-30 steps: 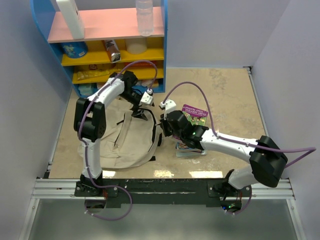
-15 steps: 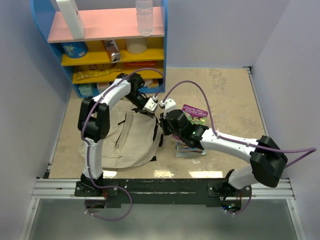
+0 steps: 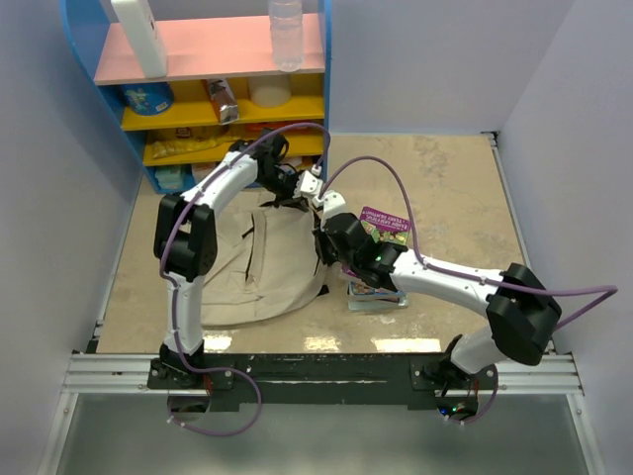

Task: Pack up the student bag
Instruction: Unzip the student bag at the center of the board.

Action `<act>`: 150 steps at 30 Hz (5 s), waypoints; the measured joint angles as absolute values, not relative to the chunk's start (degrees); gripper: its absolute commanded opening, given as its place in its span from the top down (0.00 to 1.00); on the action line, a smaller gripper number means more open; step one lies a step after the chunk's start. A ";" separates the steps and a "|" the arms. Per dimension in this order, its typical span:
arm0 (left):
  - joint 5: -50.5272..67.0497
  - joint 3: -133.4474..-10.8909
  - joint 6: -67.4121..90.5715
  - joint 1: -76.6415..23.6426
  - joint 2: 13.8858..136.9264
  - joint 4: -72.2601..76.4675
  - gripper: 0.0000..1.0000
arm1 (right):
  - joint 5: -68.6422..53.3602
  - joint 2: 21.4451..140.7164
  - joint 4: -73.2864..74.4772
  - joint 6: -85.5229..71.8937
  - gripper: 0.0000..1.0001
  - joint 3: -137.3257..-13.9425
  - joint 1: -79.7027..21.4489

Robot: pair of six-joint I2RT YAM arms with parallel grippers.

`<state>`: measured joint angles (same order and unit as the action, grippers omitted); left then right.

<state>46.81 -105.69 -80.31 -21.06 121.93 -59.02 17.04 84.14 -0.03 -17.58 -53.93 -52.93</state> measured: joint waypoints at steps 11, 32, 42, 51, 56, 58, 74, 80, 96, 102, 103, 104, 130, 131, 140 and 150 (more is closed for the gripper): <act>39.59 -109.54 -61.56 -19.00 124.18 -46.87 1.00 | 17.54 83.57 2.15 -18.44 1.00 -53.56 -52.93; 37.45 -105.12 -49.82 -14.61 121.12 -46.81 0.90 | 18.96 80.38 5.65 -20.75 1.00 -50.00 -55.68; 41.15 -101.21 -55.24 -13.45 115.57 -51.09 0.00 | 20.05 78.37 6.63 -22.46 1.00 -48.90 -55.99; 48.23 -90.78 -81.17 -16.84 105.41 -54.02 0.00 | 20.27 78.37 6.44 -23.35 1.00 -48.90 -55.99; 47.83 -94.17 -91.22 -19.99 112.88 -57.84 0.04 | 20.21 78.43 5.65 -23.40 1.00 -48.93 -55.99; 46.70 -94.17 -94.28 -20.56 114.89 -59.05 0.08 | 20.12 78.63 5.32 -23.38 1.00 -49.06 -55.99; 46.35 -99.59 -101.32 -21.85 118.13 -64.95 0.71 | 20.34 81.84 3.36 -23.07 1.00 -51.86 -56.14; 46.59 -100.86 -101.23 -21.85 120.42 -66.04 1.00 | 20.53 82.56 1.61 -22.96 1.00 -51.88 -56.21; 46.13 -112.12 -74.32 -21.85 125.47 -54.52 1.00 | 24.18 85.84 0.43 -22.92 1.00 -52.49 -58.11; 45.60 -112.18 -71.24 -21.71 125.54 -53.67 1.00 | 24.27 85.82 1.02 -22.92 1.00 -52.49 -58.13; 45.60 -112.18 -71.05 -21.71 125.54 -53.65 1.00 | 24.23 85.89 1.06 -22.92 1.00 -52.49 -58.17; 45.60 -112.18 -71.00 -21.69 125.54 -53.65 1.00 | 24.12 86.00 1.23 -22.94 1.00 -52.49 -58.24; 47.31 -110.30 -56.49 -16.25 124.57 -51.09 1.00 | 19.22 102.72 1.41 -23.75 1.00 -67.31 -61.49; 47.29 -109.80 -55.99 -16.23 124.25 -50.74 1.00 | 18.35 103.37 1.37 -23.75 1.00 -68.51 -61.49; 47.07 -109.14 -53.04 -16.12 123.11 -50.30 1.00 | 16.73 105.54 1.69 -24.01 1.00 -66.46 -61.58; 46.89 -109.14 -51.53 -16.67 123.11 -50.22 1.00 | 17.69 96.53 1.69 -24.69 1.00 -56.99 -61.32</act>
<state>46.89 -109.14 -51.53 -16.67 123.11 -50.22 17.69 96.53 1.69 -24.69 -56.99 -61.32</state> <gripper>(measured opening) 0.028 0.021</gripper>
